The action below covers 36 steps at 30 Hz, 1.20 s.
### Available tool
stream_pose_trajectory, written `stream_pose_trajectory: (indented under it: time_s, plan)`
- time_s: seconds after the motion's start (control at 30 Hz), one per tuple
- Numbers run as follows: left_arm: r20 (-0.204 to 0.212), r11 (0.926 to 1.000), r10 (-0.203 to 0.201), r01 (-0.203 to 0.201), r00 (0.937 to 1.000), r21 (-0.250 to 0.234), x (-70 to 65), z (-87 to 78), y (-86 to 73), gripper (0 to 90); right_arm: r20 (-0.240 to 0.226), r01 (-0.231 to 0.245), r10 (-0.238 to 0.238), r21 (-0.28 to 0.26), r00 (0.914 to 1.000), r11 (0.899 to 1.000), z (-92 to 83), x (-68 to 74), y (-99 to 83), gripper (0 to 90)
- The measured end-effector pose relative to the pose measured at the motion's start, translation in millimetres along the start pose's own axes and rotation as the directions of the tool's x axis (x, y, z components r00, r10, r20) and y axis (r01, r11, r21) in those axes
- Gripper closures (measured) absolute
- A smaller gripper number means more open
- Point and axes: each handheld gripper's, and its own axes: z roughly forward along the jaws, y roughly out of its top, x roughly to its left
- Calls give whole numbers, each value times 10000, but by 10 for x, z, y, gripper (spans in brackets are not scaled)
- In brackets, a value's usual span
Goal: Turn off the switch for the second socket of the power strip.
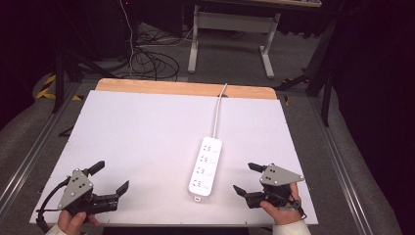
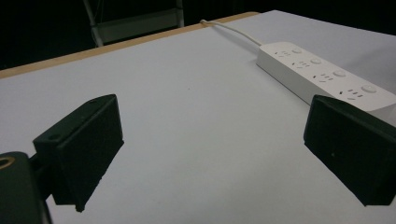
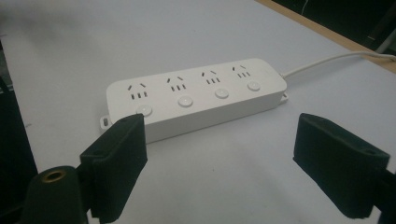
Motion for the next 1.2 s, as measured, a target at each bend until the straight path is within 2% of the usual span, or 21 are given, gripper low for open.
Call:
stream_pose_trajectory:
  time_s: [0.3, 0.57, 1.03, 1.13, 1.2]
  plan:
    - [55, 10000, -84, 84, 9999, 0, 4, 3, -3, 51, -199, 227, -226, 27, 9995, 9997, 110, -10, 244, 184]
    - [20, 9999, -106, 106, 9999, 89, 7, 6, -7, 51, -279, 740, -732, 278, 9969, 9969, 129, -85, 449, 184]
    - [13, 9999, -143, 143, 9999, 68, 10, 9, -9, 51, -408, 779, -768, 258, 9962, 9966, 173, -160, 612, 193]
    - [4, 9999, -127, 127, 9999, 79, 10, 14, -9, 51, -410, 703, -690, 317, 9968, 9970, 187, -172, 631, 218]
    - [26, 9999, -92, 92, 10000, 97, 7, 12, -7, 51, -463, 765, -744, 450, 9961, 9961, 201, -178, 660, 292]
